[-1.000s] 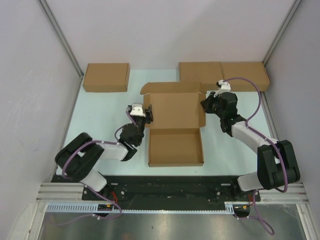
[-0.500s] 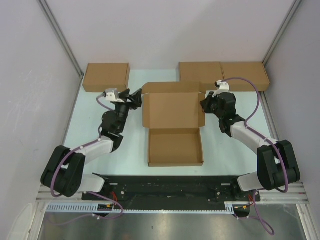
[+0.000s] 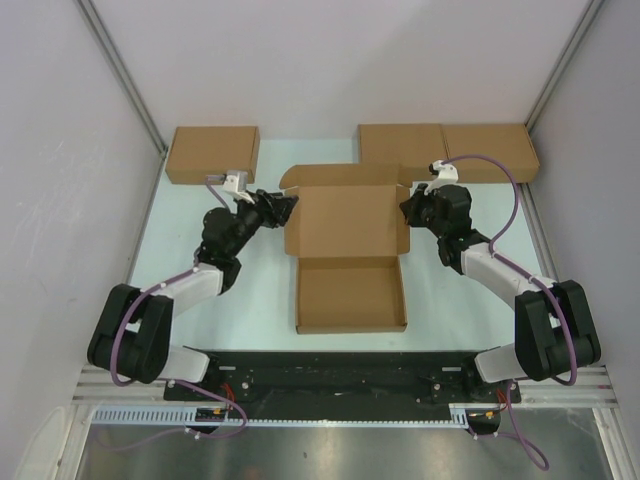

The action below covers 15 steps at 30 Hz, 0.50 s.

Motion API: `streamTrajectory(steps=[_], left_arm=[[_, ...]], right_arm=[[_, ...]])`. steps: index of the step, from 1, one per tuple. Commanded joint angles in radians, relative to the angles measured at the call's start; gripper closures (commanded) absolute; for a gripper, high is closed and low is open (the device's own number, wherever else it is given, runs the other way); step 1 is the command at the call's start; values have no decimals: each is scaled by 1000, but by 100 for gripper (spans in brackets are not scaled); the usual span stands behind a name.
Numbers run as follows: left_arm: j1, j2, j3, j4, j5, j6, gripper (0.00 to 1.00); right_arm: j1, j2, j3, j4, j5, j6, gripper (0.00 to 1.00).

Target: Fold the paper box

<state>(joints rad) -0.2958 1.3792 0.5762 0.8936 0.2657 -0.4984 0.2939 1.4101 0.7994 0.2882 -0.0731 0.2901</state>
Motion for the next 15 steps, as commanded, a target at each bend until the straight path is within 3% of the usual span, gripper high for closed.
streamTrajectory(steps=[1, 11, 15], left_arm=[[6, 27, 68, -91, 79, -8, 45], [7, 116, 94, -136, 38, -23, 54], [21, 69, 68, -113, 23, -23, 43]], right_arm=[[11, -20, 44, 11, 10, -14, 100], [11, -25, 43, 11, 9, -14, 100], [11, -28, 43, 9, 9, -17, 100]])
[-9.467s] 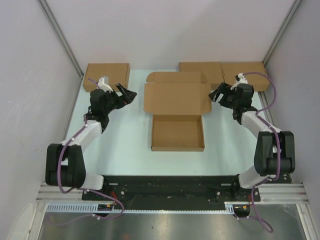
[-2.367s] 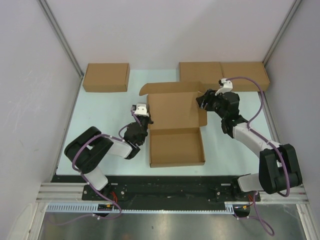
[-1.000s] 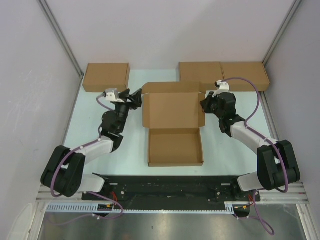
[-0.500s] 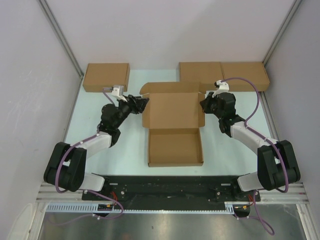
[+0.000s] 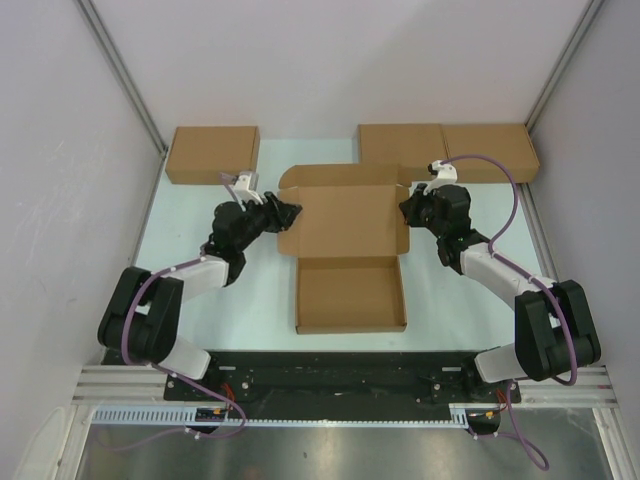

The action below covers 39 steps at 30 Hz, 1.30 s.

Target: Fold the paper box

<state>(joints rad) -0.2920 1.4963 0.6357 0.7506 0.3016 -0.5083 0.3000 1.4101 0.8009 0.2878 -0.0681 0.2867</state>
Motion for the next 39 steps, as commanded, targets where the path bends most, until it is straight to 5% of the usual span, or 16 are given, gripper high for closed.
streamTrajectory(steps=[1, 8, 23, 32, 39], left_arm=[[20, -63, 6, 27, -16, -10, 38], [37, -203, -8, -63, -44, 39, 30], [59, -76, 22, -131, -36, 56, 32], [67, -2, 42, -63, 27, 8, 49], [67, 13, 59, -31, 48, -15, 51]], right_arm=[[5, -26, 43, 8, 4, -15, 100], [4, -22, 41, 8, 8, -15, 100], [5, -16, 43, 10, -1, -15, 100], [5, -8, 43, 14, -2, -15, 100], [7, -5, 43, 17, -2, -14, 100]])
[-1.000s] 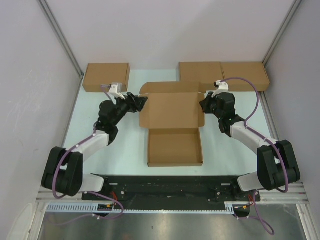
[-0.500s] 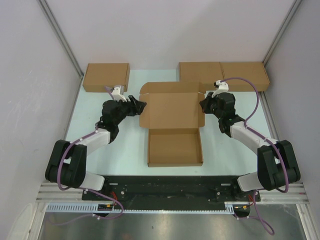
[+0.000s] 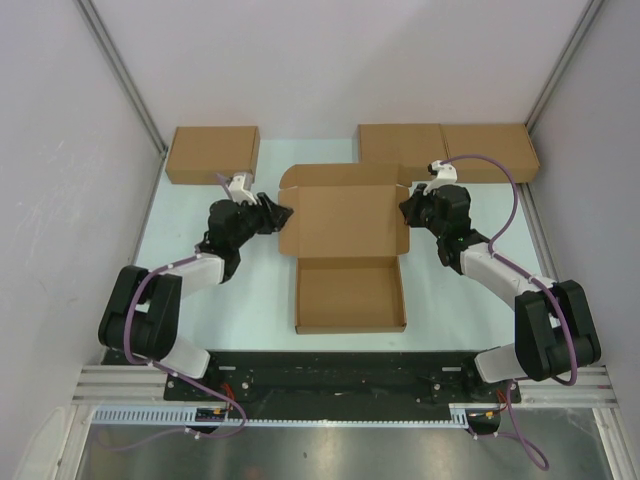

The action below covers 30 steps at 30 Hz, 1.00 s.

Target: Fold the paper box

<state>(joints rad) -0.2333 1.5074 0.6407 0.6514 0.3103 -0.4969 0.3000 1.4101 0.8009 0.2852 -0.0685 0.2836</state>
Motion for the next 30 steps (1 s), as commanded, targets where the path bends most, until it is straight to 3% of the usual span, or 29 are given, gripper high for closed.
streamTrajectory(steps=[1, 7, 11, 14, 27, 30], left_arm=[[8, 4, 62, 68, 41, -26, 51], [8, 10, 86, 71, 46, -37, 52], [8, 13, 85, 73, 53, -34, 61], [6, 19, 76, 76, 59, -35, 63], [-8, 30, 74, 53, 78, -22, 61], [-11, 24, 60, 56, 58, -17, 66]], right_arm=[[7, -5, 43, 20, -1, -12, 100], [7, -7, 41, 17, 1, -12, 100], [8, -8, 43, 16, 2, -12, 100], [11, -7, 41, 17, 3, -12, 100], [11, -10, 43, 20, 7, -11, 100], [13, -8, 43, 20, 6, -9, 100]])
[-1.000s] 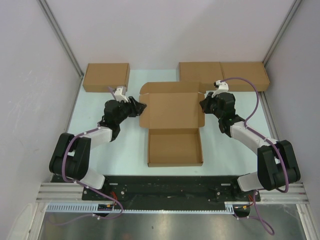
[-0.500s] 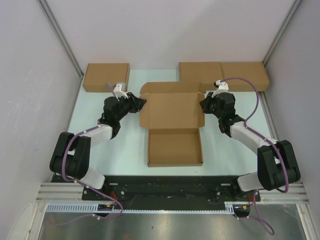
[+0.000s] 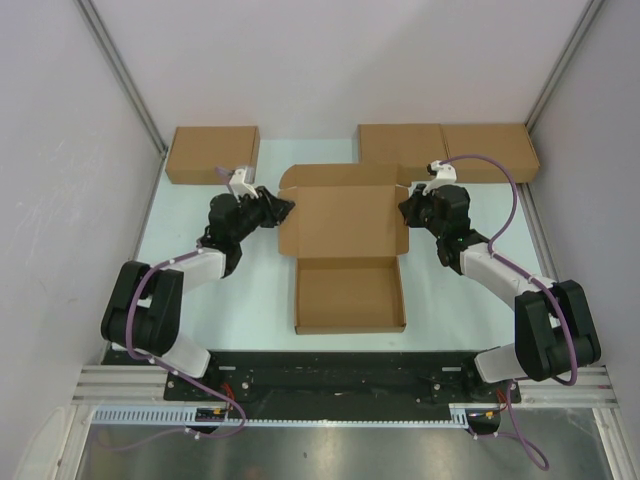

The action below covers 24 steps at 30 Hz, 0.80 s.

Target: Fold the paper box

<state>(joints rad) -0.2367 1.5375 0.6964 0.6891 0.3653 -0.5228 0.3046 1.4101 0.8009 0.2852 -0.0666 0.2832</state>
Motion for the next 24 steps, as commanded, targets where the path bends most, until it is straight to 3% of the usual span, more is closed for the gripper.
streamTrajectory(steps=[1, 5, 7, 12, 17, 24], left_arm=[[-9, -7, 5, 18, 1, 10, 69], [-16, -8, 0, 27, -8, 14, 93], [-26, -14, -1, 24, -25, 24, 99], [-107, -89, -29, -6, -179, 82, 100], [-202, -186, -106, 36, -362, 84, 100], [-351, -278, -219, 236, -652, 156, 100]], right_arm=[[10, -8, 41, 19, 4, -7, 100], [8, -11, 41, 16, 7, -4, 100], [11, -16, 43, 11, 19, -6, 100], [47, -40, 41, -23, 112, -1, 100], [117, -88, 34, -63, 310, 4, 100], [260, -160, -73, 34, 523, -13, 100]])
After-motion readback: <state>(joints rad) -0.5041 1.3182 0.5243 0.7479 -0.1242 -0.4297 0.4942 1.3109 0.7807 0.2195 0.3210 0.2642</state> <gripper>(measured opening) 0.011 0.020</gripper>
